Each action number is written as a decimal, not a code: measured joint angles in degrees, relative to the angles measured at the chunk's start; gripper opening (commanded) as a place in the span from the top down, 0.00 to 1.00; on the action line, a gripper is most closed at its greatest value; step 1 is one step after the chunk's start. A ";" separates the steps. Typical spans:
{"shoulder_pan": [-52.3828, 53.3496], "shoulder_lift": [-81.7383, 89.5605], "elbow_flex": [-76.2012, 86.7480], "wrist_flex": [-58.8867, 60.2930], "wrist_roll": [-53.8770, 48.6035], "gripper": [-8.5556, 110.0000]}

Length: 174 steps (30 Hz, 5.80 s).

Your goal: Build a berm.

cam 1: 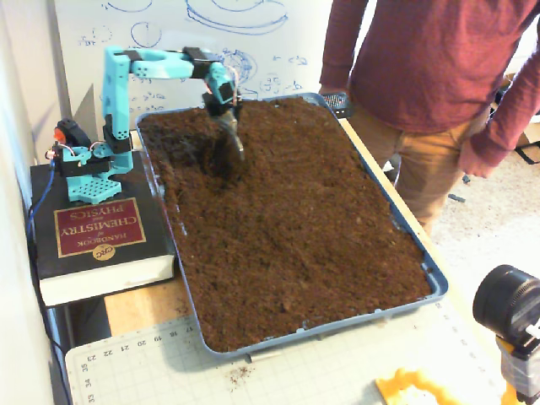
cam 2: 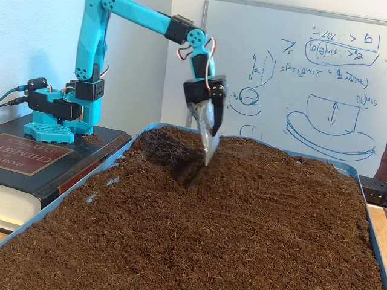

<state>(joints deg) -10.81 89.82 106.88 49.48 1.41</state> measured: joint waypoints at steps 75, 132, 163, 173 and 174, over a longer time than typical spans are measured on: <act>-0.09 27.86 32.17 -22.76 0.00 0.93; -5.63 -0.70 21.53 -23.82 0.00 0.92; -7.73 -7.65 6.24 -23.82 14.24 0.92; -8.26 -7.65 4.57 -23.82 14.24 0.92; -8.79 -7.56 4.57 -23.82 14.24 0.92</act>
<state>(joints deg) -19.60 82.27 111.45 25.66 15.64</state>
